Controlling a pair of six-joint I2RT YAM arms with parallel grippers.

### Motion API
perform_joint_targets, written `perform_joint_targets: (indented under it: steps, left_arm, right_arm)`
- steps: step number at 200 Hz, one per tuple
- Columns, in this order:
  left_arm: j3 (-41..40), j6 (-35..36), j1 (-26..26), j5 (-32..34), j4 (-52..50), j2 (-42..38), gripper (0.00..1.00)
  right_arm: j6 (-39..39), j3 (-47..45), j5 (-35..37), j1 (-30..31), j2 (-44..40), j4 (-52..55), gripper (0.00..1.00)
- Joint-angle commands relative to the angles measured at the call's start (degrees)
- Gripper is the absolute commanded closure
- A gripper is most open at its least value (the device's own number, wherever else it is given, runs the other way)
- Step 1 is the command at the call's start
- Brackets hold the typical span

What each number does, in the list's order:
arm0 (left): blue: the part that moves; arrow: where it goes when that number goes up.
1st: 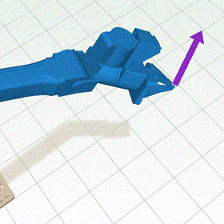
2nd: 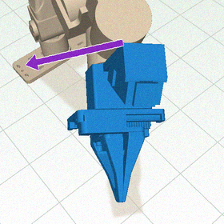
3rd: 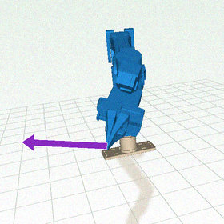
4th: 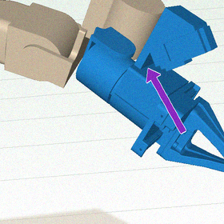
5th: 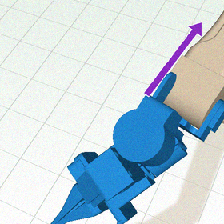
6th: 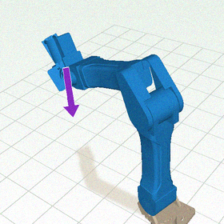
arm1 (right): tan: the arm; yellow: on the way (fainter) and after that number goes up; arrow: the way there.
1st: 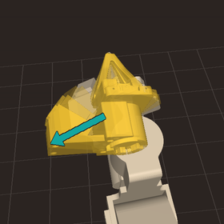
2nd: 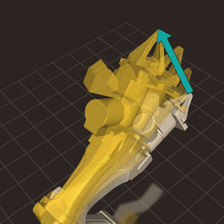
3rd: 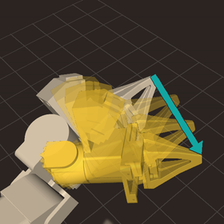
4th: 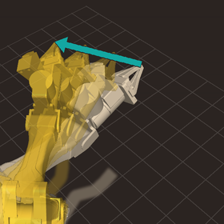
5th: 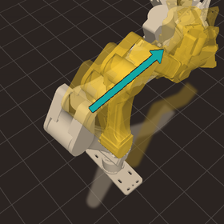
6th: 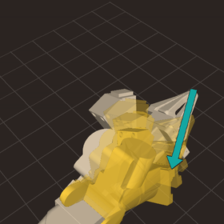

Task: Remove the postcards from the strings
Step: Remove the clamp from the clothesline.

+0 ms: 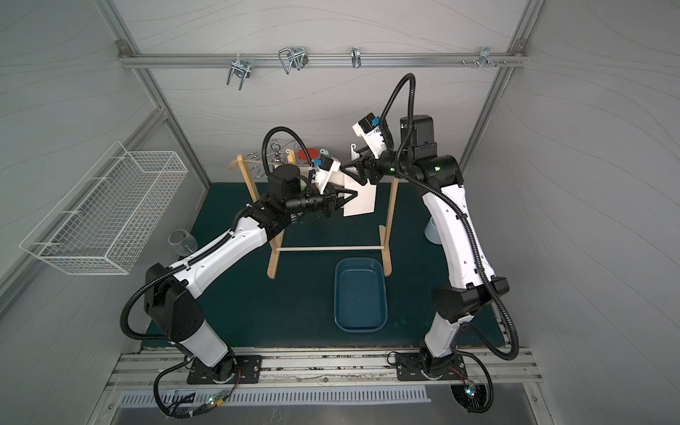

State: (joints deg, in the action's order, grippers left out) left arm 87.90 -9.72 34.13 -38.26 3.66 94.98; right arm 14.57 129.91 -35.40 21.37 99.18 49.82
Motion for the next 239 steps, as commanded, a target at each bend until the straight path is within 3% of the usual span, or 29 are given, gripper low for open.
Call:
perform_joint_targets:
  steps: [1,44,95,162,214,239]
  left_arm:
    - [1.40,0.14,-0.19,-2.32,2.07,-1.26,0.97]
    - [2.26,-0.05,-0.36,-3.71,1.20,-0.61,0.97]
    - [3.22,0.18,-0.41,-4.18,-0.08,-0.40,0.98]
    - [3.90,0.31,-0.42,-4.45,-1.07,-0.06,0.98]
    - [4.16,0.71,-0.45,-4.37,-1.92,0.08,0.98]
    - [4.02,1.01,-0.39,-4.20,-2.55,-0.23,0.99]
  right_arm:
    - [0.51,1.32,-3.61,-0.40,0.15,1.66,0.27]
    - [-1.66,-0.16,-8.90,-2.70,-0.79,-0.72,0.23]
    - [-3.19,-0.54,-13.26,-3.81,-0.91,-1.66,0.30]
    - [-1.24,1.51,-10.24,-2.48,1.12,2.38,0.25]
    - [-1.29,1.48,-11.60,-2.24,0.93,2.47,0.33]
    - [-0.78,1.85,-7.26,-2.19,0.82,3.52,0.17]
